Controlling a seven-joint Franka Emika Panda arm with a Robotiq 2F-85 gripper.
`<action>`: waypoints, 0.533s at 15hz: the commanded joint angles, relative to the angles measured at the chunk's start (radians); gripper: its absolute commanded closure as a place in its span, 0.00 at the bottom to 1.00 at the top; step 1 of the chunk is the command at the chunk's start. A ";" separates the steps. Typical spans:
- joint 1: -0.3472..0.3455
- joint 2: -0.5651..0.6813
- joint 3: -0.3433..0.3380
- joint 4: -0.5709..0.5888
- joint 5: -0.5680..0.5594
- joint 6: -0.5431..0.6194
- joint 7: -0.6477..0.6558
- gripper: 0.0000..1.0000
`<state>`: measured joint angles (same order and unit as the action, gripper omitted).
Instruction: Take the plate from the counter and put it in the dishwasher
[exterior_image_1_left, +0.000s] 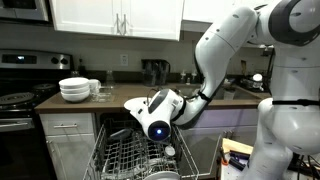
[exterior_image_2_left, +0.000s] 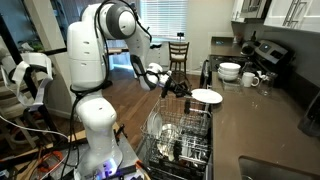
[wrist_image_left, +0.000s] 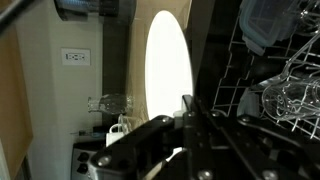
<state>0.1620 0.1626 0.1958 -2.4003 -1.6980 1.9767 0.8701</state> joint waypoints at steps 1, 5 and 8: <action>0.000 0.004 0.000 0.001 0.003 0.000 -0.002 0.96; 0.021 0.018 0.010 -0.001 0.036 -0.091 0.028 0.99; 0.056 0.038 0.030 -0.003 0.081 -0.225 0.087 0.98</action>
<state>0.1783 0.1926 0.2035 -2.4003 -1.6581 1.8900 0.8966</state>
